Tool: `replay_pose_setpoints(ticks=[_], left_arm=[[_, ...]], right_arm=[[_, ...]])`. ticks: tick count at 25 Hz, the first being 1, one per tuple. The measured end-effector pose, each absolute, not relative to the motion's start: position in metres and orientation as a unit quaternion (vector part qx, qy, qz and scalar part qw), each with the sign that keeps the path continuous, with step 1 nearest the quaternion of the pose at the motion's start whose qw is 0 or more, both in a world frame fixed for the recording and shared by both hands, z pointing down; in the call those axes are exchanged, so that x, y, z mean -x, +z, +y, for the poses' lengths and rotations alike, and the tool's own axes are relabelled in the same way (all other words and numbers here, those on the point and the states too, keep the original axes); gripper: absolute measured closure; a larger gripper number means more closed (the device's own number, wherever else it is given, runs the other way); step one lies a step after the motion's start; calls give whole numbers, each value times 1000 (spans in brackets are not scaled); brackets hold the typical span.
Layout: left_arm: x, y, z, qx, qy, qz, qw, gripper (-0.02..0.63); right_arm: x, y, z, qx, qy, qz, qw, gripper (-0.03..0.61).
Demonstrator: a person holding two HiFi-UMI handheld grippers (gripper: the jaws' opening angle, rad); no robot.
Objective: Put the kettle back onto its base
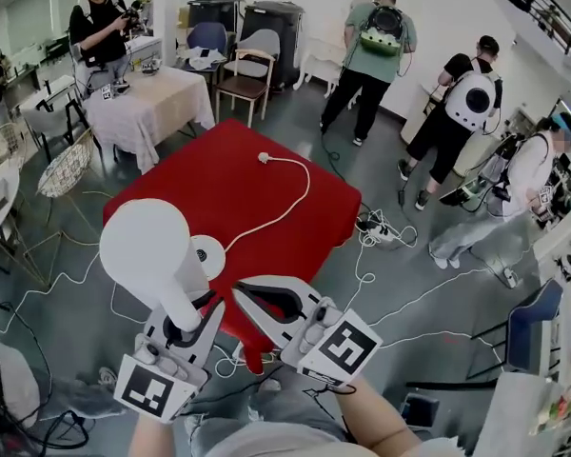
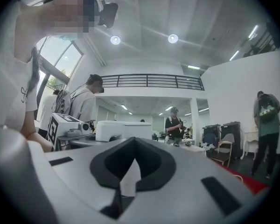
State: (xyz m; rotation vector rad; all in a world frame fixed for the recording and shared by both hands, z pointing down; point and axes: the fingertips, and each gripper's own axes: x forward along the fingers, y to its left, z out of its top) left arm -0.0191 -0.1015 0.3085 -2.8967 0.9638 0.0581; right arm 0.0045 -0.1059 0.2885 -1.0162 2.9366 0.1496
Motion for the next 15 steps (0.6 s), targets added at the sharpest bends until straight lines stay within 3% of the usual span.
replay_pose_setpoints(ticks=[15], left_arm=[[-31,347,-156,929,17,367,45,566]], right_arm=[[-52,302,-133,277,43,960,25,571]])
